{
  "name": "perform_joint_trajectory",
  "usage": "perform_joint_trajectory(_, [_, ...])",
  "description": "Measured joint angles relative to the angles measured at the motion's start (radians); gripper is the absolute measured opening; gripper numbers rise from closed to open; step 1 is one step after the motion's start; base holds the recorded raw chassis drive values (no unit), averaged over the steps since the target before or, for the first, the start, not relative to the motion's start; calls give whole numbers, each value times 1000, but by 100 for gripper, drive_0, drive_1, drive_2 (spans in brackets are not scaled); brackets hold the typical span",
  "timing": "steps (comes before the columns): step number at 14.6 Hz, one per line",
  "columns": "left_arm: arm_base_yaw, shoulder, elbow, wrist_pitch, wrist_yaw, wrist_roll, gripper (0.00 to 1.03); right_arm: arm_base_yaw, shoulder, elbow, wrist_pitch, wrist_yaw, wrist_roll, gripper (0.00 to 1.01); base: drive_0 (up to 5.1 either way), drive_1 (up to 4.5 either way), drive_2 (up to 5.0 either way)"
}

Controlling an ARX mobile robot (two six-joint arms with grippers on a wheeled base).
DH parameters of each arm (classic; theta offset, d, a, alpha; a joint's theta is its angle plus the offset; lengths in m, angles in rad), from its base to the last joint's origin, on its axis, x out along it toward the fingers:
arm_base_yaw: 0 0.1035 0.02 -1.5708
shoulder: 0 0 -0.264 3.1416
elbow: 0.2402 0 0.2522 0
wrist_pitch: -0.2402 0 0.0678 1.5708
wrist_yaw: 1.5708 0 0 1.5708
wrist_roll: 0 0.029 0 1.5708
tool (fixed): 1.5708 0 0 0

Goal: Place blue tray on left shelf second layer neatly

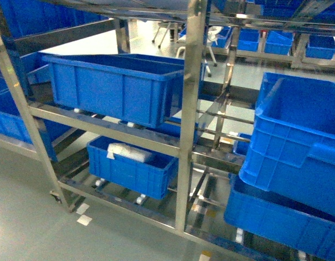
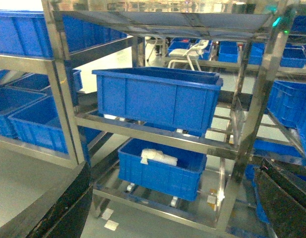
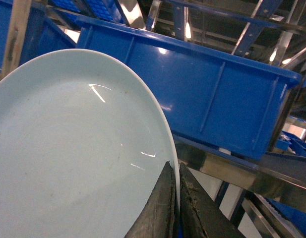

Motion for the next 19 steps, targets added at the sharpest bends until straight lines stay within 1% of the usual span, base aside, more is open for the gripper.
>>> perform_joint_trajectory(19, [0,0,0,0,0,0,98,0,-5,0,0,0,0,2,-162,-162,-162])
